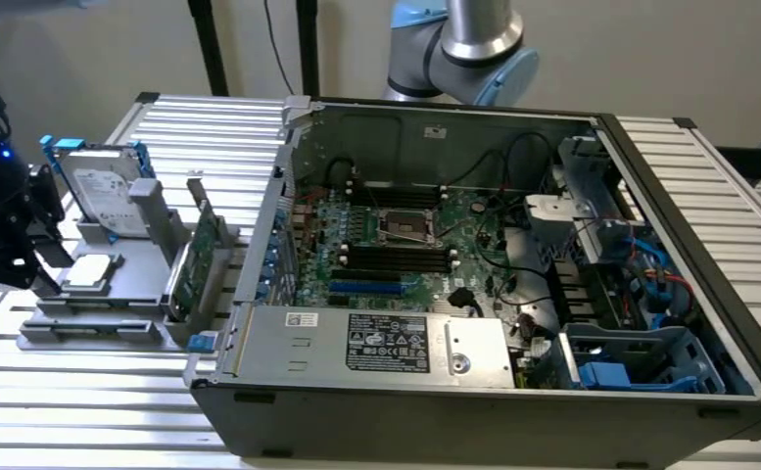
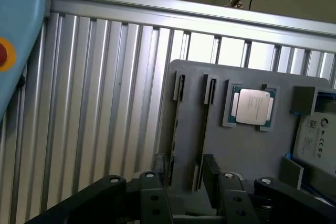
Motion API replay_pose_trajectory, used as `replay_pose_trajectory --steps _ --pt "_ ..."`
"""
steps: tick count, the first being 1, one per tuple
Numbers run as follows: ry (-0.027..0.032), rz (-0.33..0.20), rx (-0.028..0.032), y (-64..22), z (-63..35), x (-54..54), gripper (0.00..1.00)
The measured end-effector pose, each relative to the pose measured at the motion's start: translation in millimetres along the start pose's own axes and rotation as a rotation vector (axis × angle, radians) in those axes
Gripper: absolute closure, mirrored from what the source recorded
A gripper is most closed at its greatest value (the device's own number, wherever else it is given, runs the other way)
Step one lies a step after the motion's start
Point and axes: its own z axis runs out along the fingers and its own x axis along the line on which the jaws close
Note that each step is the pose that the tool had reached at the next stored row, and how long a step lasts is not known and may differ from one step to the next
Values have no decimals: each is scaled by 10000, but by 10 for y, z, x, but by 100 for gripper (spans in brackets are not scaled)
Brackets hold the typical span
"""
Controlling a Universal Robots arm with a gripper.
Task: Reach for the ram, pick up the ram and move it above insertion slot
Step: 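Pick up the ram and move it above insertion slot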
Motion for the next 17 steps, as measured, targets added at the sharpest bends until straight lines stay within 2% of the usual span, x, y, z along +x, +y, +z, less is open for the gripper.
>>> replay_pose_trajectory --steps 9,17 --pt "1 99 -1 0 164 2 58" --pt "0 582 5 0 310 3 58"
